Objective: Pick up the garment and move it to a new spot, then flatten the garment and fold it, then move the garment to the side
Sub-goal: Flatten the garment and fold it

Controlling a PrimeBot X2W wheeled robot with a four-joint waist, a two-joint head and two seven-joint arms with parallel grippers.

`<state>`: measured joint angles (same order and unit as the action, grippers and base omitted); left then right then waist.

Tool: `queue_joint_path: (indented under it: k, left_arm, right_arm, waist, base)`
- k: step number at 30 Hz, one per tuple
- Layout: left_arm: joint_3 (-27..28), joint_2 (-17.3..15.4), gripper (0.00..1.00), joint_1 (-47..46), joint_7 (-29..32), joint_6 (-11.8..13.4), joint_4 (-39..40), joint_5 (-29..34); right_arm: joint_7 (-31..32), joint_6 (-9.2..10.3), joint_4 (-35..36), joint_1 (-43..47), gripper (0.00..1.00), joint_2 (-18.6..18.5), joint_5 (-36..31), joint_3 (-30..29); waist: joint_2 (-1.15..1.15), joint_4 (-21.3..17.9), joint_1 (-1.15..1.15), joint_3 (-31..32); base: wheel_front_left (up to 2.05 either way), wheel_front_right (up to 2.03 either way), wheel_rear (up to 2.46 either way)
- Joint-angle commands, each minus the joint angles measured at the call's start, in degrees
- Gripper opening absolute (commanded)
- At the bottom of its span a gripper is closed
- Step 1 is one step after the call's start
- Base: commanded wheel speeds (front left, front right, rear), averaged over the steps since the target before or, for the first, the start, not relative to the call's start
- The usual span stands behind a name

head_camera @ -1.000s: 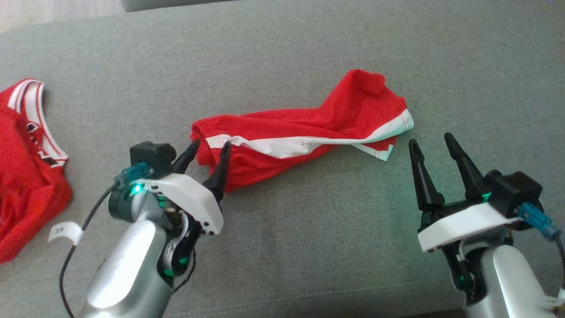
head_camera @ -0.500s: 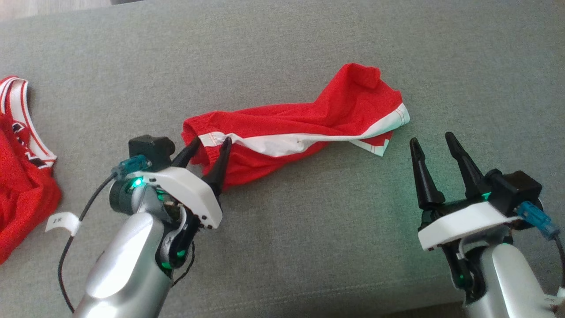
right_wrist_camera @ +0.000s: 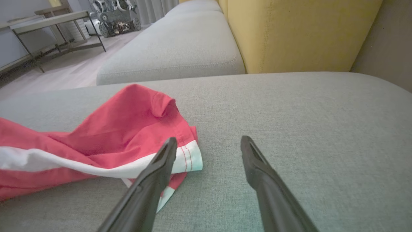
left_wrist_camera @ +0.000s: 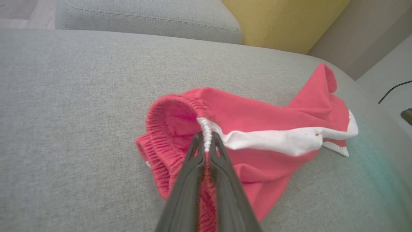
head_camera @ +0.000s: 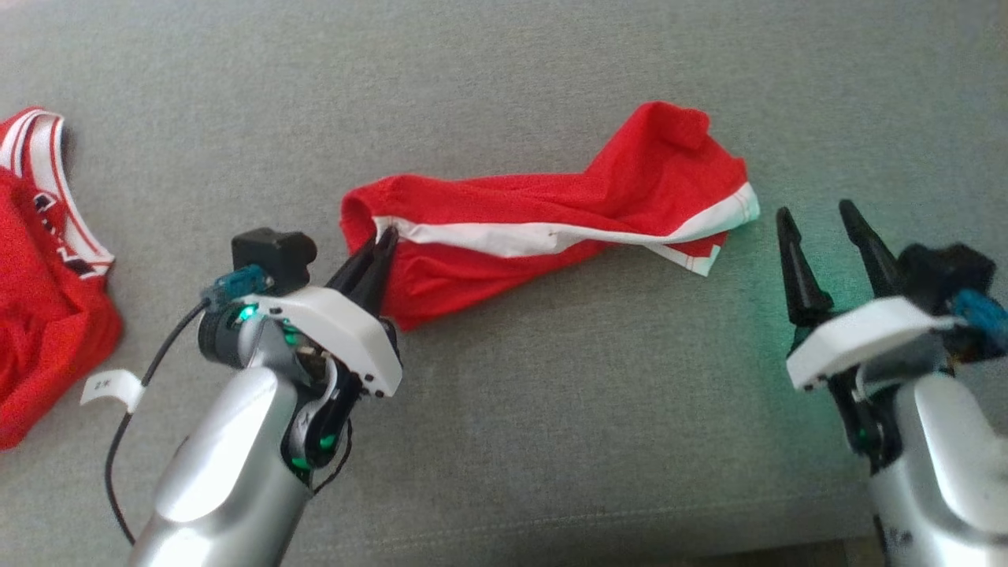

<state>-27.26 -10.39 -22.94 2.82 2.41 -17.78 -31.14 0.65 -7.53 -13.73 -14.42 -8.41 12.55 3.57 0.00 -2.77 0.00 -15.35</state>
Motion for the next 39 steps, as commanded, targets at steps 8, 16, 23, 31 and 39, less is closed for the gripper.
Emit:
queue_joint_path:
  k: [8, 16, 23, 31, 39]
  left_arm:
    - [0.6, 0.1, 0.00, -4.5, -1.9, -0.5, 1.6, 0.7]
    - [0.3, 0.4, 0.00, -5.0, -2.8, -0.7, 0.9, 0.7]
    - [0.3, 0.2, 0.00, -5.0, -4.1, -0.6, 0.7, 0.7]
    - [1.4, -1.4, 0.00, -4.7, -7.2, -0.2, 3.2, 1.2]
    - [1.5, -5.4, 0.00, -6.5, -7.1, 0.1, 12.1, 4.0]
  right_arm:
    - [7.2, 0.04, -8.6, -9.0, 1.00, -4.5, 4.2, 6.8]
    - [9.3, 0.04, -13.0, -11.7, 0.46, -5.6, 8.4, 10.1]
    - [8.8, 0.04, -13.5, -12.3, 0.00, -7.0, 13.7, 13.2]
    - [2.8, 0.04, -9.0, -11.0, 0.00, -8.6, 15.7, 12.4]
    - [0.8, 0.04, 2.6, -10.2, 0.00, -9.5, 12.1, 8.4]
  waist:
    - [0.00, 2.3, 0.00, -1.7]
    - [0.00, 3.1, 0.00, -2.5]
    - [0.00, 2.9, 0.00, -2.5]
    - [0.00, 2.1, 0.00, -0.4]
    - [0.00, 1.5, 0.00, 4.1]
  base:
    - [0.00, 0.00, 0.00]
    - [0.00, 0.00, 0.00]
    - [0.00, 0.00, 0.00]
    - [0.00, 0.00, 0.00]
    - [0.00, 0.00, 0.00]
